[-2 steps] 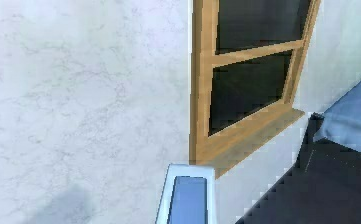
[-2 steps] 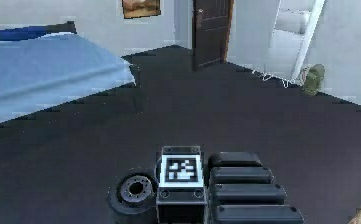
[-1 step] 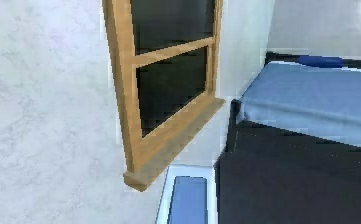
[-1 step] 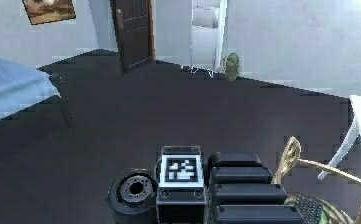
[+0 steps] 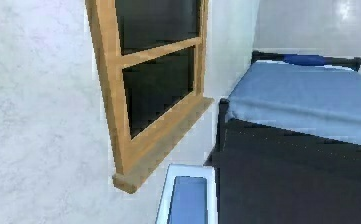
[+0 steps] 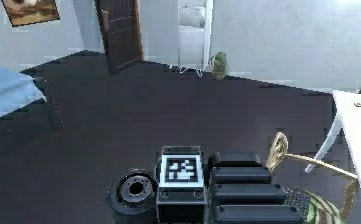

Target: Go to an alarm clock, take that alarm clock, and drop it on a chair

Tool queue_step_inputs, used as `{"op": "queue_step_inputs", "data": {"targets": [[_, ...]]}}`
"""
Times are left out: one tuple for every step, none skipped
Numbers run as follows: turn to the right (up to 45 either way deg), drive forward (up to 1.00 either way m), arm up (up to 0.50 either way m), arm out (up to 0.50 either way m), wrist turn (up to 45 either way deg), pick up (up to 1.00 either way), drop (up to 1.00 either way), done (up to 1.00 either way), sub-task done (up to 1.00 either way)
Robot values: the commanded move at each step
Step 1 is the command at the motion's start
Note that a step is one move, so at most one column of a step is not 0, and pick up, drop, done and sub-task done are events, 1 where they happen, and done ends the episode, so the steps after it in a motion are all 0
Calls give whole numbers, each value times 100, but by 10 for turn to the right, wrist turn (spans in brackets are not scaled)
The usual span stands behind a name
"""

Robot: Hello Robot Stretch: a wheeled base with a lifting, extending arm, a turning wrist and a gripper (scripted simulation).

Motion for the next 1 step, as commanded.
{"op": "queue_step_inputs", "data": {"targets": [[-450, 0, 0, 0, 0, 0, 0, 0, 0]]}}
